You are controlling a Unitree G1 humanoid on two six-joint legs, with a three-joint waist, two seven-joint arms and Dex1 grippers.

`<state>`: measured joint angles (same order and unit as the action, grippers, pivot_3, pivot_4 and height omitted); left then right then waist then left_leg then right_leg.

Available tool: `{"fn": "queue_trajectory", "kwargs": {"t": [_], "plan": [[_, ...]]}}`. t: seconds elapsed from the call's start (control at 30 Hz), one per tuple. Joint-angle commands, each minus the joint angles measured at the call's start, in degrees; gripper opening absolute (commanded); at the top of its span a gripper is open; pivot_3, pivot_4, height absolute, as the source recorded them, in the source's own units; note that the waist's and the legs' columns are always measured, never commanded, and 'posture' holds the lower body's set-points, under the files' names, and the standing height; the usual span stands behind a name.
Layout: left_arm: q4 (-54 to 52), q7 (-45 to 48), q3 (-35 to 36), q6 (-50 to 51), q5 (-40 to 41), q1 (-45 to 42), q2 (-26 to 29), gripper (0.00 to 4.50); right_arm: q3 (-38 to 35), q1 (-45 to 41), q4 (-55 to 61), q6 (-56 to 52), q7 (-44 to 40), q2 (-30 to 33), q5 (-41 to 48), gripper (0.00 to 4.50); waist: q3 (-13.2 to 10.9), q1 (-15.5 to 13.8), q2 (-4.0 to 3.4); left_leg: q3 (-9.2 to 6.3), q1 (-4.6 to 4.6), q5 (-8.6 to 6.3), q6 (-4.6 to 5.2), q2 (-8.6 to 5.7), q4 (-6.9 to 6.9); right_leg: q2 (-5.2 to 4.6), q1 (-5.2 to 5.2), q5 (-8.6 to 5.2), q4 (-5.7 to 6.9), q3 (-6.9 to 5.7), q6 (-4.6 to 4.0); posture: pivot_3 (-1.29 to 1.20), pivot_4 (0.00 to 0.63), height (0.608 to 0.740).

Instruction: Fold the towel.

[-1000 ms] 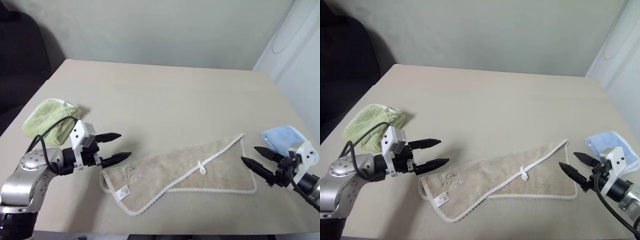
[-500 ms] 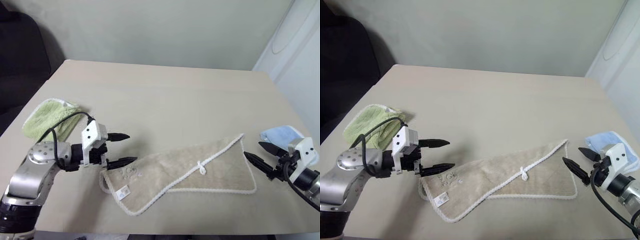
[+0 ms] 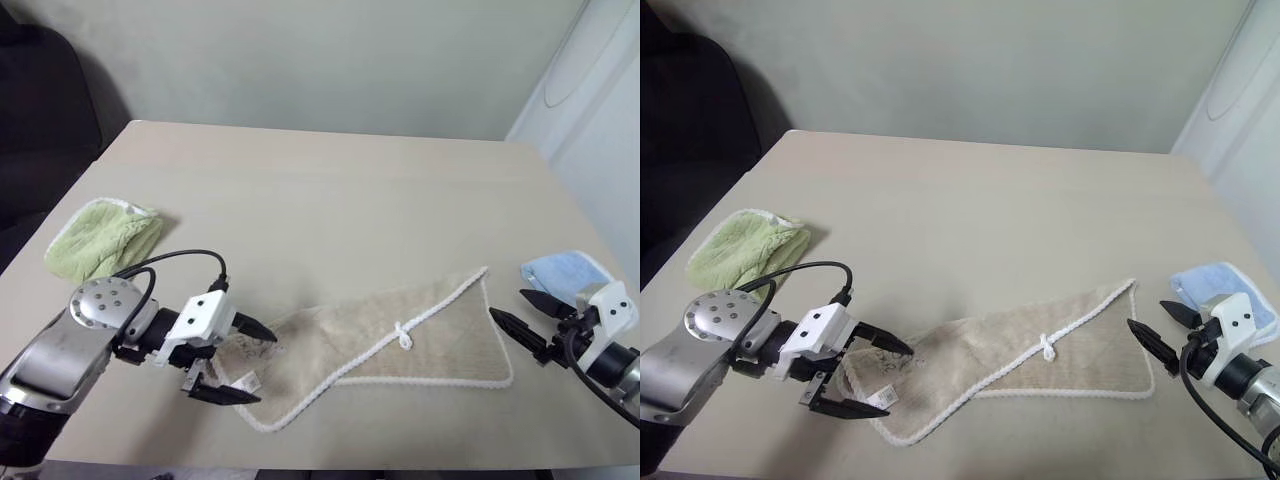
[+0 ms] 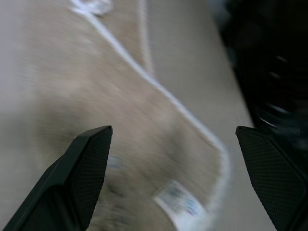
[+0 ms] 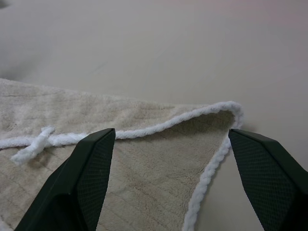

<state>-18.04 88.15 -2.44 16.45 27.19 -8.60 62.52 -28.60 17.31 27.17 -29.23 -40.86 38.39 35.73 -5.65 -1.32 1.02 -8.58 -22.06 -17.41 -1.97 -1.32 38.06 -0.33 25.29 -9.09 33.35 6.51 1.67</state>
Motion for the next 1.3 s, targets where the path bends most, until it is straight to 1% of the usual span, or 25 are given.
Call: {"fn": "queue_trajectory", "kwargs": {"t": [0.03,0.17,0.3,0.43,0.53,0.67,0.77,0.87,0.97,1.03,1.07,1.17,1.2,1.3], "plan": [[-1.56,3.14,-3.28,-6.92,-3.78,0.13,-0.28,4.47,-2.14,0.88,2.86,0.85,1.32,-0.55,0.19,3.97,0.06,0.00,-0.06,0.00,0.01,-0.02,0.03,0.00,0.00,-0.03,0.00,-0.01,0.00,0.01,0.02,0.00,0.150,0.740],[-3.45,3.50,-5.25,-7.89,-3.71,1.21,0.29,4.47,-2.85,2.67,4.25,0.57,1.84,-1.21,0.76,3.97,0.08,-0.02,-0.02,-0.01,-0.04,-0.05,0.04,0.02,0.00,-0.05,0.03,-0.12,0.00,0.01,0.19,0.00,0.150,0.740],[-3.56,2.30,-7.58,-13.09,-8.16,2.98,0.07,4.47,-2.92,4.06,5.69,0.31,2.66,-1.92,1.13,3.97,0.14,0.01,-0.07,0.00,-0.13,-0.05,0.03,0.03,0.00,-0.05,0.14,-0.14,0.00,0.02,0.22,0.00,0.150,0.740],[-4.17,1.70,-9.21,-13.07,-9.28,3.93,0.19,4.47,-2.71,5.00,7.06,-0.06,3.46,-2.52,1.41,3.97,0.14,0.06,-0.10,0.01,-0.18,-0.08,0.02,0.03,0.00,-0.05,0.20,-0.16,0.00,0.02,0.26,0.00,0.150,0.740],[-3.72,0.98,-11.11,-14.18,-11.68,3.79,-0.22,4.47,-3.13,5.50,7.47,-0.39,3.79,-2.52,1.88,3.97,0.16,0.05,-0.13,0.01,-0.23,-0.08,0.03,0.03,0.00,-0.06,0.28,-0.16,0.00,0.02,0.25,0.00,0.150,0.740],[-2.00,0.28,-12.87,-15.73,-14.44,3.75,-0.83,4.47,-3.09,5.73,8.11,-0.69,4.52,-2.48,2.22,3.97,0.19,0.06,-0.12,0.01,-0.25,-0.11,0.04,0.03,0.00,-0.06,0.41,-0.15,0.00,0.02,0.25,0.00,0.150,0.740],[0.95,-1.56,-14.37,-18.04,-18.63,3.43,-1.85,4.47,-3.65,5.96,8.67,-0.89,4.84,-2.52,2.83,3.97,0.27,0.05,-0.16,0.01,-0.32,-0.12,0.04,0.04,0.00,-0.06,0.40,-0.14,0.01,0.02,0.22,0.00,0.150,0.740],[4.16,-3.63,-15.24,-20.67,-21.66,2.47,-3.55,4.47,-3.80,6.19,8.84,-0.85,4.98,-2.55,2.83,3.97,0.50,-0.07,-0.41,0.01,-0.26,-0.13,0.06,0.01,0.01,-0.10,0.50,-0.12,0.00,0.03,0.20,0.00,0.150,0.740],[6.35,-4.81,-15.28,-22.04,-22.84,2.20,-4.57,3.83,-3.69,5.99,8.81,-0.84,5.23,-2.60,2.85,3.97,0.57,-0.20,-0.63,0.01,-0.26,-0.18,0.14,-0.01,0.01,-0.22,0.47,-0.17,0.00,0.06,0.27,0.00,0.150,0.740],[6.72,-4.91,-14.96,-21.80,-22.18,2.37,-4.81,3.16,-3.52,5.92,8.73,-0.73,5.25,-2.60,2.86,3.97,0.64,-0.19,-0.72,0.02,-0.30,-0.18,0.14,-0.01,0.00,-0.24,0.48,-0.21,0.00,0.06,0.33,0.00,0.150,0.740],[6.61,-4.78,-14.63,-21.40,-21.48,2.58,-4.71,2.76,-3.39,5.91,8.69,-0.66,5.26,-2.60,2.85,3.97,0.68,-0.14,-0.75,0.02,-0.32,-0.19,0.13,0.00,-0.01,-0.23,0.48,-0.21,0.00,0.05,0.34,0.00,0.150,0.740],[5.58,-4.81,-13.68,-19.66,-19.76,2.92,-4.21,1.78,-2.82,5.57,8.26,-0.40,5.20,-2.62,2.62,3.97,0.83,0.06,-0.80,0.04,-0.45,-0.18,0.13,0.01,-0.02,-0.21,0.41,-0.21,0.05,0.05,0.34,0.00,0.150,0.740],[5.23,-4.68,-13.36,-18.95,-19.07,3.05,-3.97,1.48,-2.51,5.28,8.10,-0.37,5.18,-2.60,2.54,3.97,0.87,0.12,-0.75,0.06,-0.45,-0.18,0.12,0.02,-0.02,-0.21,0.45,-0.21,0.12,0.05,0.34,0.00,0.150,0.740],[4.36,-4.14,-12.53,-17.38,-17.20,3.47,-3.37,0.37,-1.74,4.26,7.59,-0.36,5.14,-2.49,2.26,3.97,0.99,0.48,-0.55,0.08,-0.42,-0.21,0.06,0.02,-0.02,-0.20,0.44,-0.21,0.47,0.05,0.33,0.00,0.150,0.740]]}}
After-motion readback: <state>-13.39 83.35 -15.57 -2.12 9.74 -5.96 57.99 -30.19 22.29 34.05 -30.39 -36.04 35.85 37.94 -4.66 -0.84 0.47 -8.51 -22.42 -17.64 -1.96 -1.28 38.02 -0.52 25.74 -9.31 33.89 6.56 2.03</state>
